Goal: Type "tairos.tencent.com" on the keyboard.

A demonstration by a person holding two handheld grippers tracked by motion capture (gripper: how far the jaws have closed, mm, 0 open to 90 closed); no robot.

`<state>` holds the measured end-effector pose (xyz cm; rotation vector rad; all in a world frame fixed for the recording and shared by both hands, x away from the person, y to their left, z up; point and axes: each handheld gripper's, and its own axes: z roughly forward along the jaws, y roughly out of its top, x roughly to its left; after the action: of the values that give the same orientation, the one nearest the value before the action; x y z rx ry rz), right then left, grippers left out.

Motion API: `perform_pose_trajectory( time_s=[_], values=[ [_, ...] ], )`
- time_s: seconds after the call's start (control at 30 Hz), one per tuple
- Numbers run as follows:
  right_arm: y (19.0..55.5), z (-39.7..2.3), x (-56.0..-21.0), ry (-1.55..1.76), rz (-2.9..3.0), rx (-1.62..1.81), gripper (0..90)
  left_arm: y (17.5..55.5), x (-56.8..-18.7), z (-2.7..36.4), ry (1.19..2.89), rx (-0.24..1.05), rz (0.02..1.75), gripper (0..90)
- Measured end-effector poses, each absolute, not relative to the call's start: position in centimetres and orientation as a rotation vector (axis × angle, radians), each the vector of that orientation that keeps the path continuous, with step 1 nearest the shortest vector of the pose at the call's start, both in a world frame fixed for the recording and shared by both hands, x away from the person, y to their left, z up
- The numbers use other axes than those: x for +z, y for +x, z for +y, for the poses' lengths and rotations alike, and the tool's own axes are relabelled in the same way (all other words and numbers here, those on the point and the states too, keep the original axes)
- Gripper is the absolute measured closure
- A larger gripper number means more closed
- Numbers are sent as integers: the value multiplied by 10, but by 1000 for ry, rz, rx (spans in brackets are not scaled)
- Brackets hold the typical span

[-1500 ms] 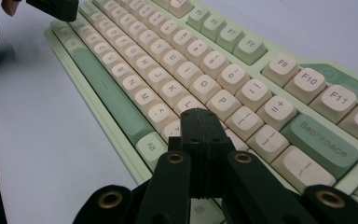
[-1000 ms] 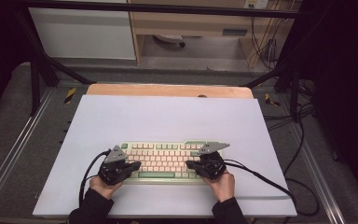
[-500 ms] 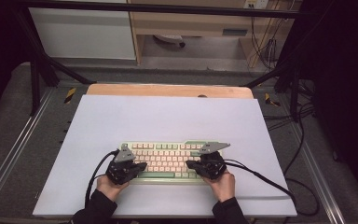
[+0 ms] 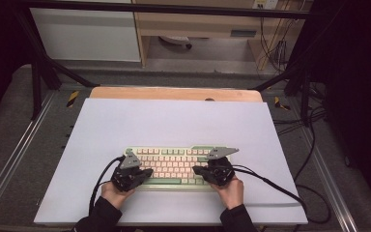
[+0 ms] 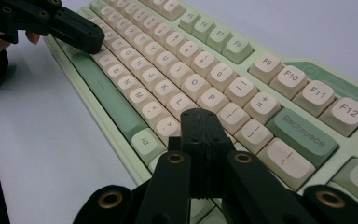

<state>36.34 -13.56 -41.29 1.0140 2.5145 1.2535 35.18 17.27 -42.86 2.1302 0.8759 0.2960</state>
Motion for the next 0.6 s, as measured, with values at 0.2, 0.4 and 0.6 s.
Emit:
perform_pose_trajectory(
  time_s=[0.2, 0.4, 0.6],
  values=[
    [363, -136, -412, 1014, 2510, 1260, 900, 352, -430, 172, 2142, 297, 869, 896],
    [363, -135, -413, 1013, 2511, 1258, 900, 348, -424, 176, 2123, 305, 856, 896],
    [363, -137, -411, 1013, 2509, 1259, 900, 345, -421, 185, 2107, 309, 859, 895]
  ],
)
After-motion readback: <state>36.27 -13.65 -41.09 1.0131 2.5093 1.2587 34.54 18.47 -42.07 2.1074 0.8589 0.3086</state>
